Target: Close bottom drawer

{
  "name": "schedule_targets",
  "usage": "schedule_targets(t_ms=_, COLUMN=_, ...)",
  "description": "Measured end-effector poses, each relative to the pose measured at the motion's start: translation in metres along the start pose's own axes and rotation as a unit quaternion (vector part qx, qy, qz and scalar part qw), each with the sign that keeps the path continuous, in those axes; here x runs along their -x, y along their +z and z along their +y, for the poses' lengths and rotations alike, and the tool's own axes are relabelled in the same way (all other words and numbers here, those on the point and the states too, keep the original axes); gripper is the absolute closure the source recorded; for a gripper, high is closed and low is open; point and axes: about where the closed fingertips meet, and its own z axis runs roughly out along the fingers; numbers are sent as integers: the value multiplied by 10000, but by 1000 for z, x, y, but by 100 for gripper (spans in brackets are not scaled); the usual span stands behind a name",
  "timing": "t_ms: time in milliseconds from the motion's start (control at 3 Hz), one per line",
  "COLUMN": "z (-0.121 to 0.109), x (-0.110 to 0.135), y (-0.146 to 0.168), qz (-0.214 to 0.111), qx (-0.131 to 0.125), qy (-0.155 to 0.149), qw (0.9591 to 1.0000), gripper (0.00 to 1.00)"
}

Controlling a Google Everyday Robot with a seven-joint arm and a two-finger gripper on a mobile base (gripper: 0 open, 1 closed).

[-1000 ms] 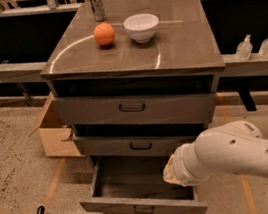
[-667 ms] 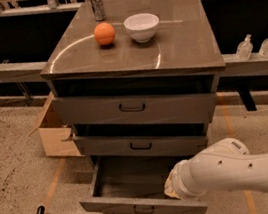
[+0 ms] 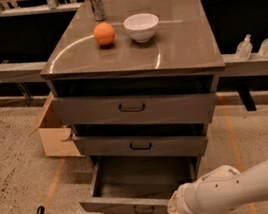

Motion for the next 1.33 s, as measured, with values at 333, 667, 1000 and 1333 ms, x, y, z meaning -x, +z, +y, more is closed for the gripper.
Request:
schedule_targets(t_ms=333, z=11, x=-20, y=61, qz=-245, qx=143, qy=-9, qw=9996, gripper=100)
schedule_targets(t_ms=667, z=11, x=-20, y=61, qz=-245, qx=143, qy=-9, qw=9996, gripper=100)
schedule_targets(t_ms=1000, z=4, x=-34, y=81, qz=-263, qx=60, qy=55, qw=9996, gripper=100)
schedule_targets(t_ms=1333, z=-3, x=-54, y=117, qz=-273, qx=3, qy=97, qw=9996, gripper=100)
